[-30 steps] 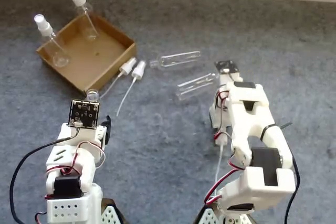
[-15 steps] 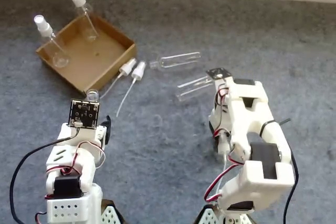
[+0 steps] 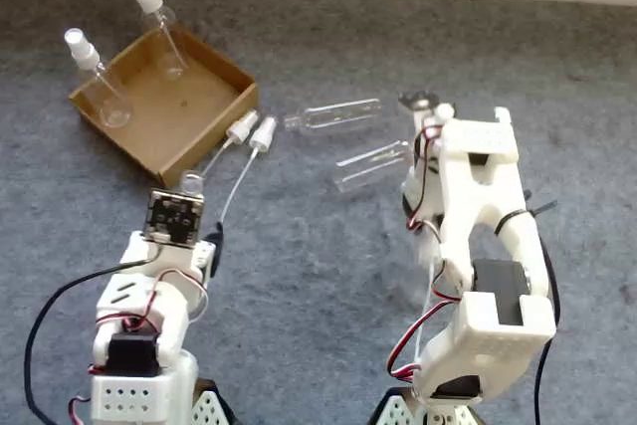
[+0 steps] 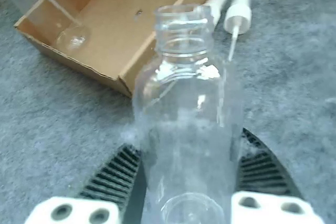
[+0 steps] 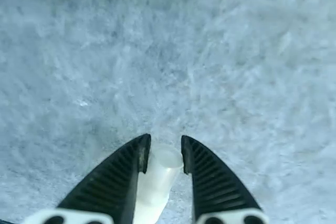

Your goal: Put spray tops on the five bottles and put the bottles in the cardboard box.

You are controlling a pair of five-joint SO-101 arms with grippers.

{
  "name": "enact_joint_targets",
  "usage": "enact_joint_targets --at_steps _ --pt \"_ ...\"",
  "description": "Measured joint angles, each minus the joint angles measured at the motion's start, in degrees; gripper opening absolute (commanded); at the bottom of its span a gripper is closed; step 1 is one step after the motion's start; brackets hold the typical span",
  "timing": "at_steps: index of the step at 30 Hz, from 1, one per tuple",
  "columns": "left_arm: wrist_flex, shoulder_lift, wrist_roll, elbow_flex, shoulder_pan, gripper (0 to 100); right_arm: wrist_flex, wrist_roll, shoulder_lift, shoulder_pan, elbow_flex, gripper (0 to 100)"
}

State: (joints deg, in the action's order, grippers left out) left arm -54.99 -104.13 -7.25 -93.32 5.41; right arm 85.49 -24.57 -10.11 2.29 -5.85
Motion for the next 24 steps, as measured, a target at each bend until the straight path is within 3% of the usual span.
enact_joint_targets --at_steps 4,10,16,24 --pt "0.0 0.0 0.0 -1.7 -3.7 9 3.0 0.5 -0.1 0.0 6.9 3.8" --pt "0.0 0.0 0.0 -1.7 -6.5 9 6.4 7.0 -0.1 0.3 16.2 3.8" --pt "0.0 0.0 0.0 -1.7 -8.3 9 14.3 8.0 0.4 5.4 28.7 3.7" --pt "0.0 0.0 0.0 -1.7 -17.2 9 14.9 8.3 18.3 10.7 31.5 3.7"
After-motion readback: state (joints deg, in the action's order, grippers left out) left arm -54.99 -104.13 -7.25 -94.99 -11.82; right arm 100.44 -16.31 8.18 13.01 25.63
